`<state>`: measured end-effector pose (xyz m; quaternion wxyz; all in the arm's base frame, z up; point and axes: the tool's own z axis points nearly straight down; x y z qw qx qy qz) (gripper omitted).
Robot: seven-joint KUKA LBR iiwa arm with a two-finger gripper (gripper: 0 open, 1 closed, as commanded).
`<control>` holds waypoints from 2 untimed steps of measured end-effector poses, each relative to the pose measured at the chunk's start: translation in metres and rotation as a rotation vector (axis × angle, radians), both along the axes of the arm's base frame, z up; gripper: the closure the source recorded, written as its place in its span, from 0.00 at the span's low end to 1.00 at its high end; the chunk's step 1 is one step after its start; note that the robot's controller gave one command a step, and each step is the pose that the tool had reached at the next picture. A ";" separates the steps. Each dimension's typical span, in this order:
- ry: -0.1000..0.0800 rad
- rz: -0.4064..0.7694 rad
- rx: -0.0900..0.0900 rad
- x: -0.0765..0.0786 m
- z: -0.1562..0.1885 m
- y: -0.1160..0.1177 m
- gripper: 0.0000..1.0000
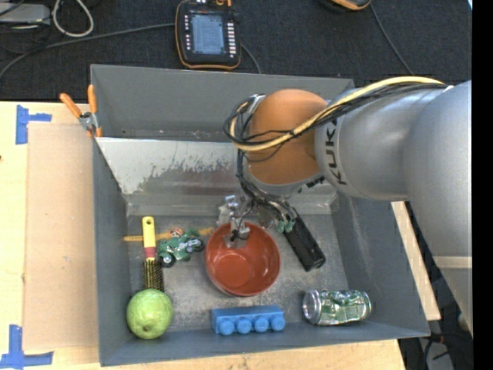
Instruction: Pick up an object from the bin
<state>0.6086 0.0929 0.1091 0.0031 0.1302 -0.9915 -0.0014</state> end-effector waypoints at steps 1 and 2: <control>0.004 -0.012 0.000 -0.009 0.102 0.003 1.00; -0.002 -0.004 0.000 -0.008 0.161 0.003 1.00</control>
Offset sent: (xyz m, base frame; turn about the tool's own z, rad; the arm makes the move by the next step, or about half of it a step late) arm -0.0058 -0.0008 0.1062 -0.0561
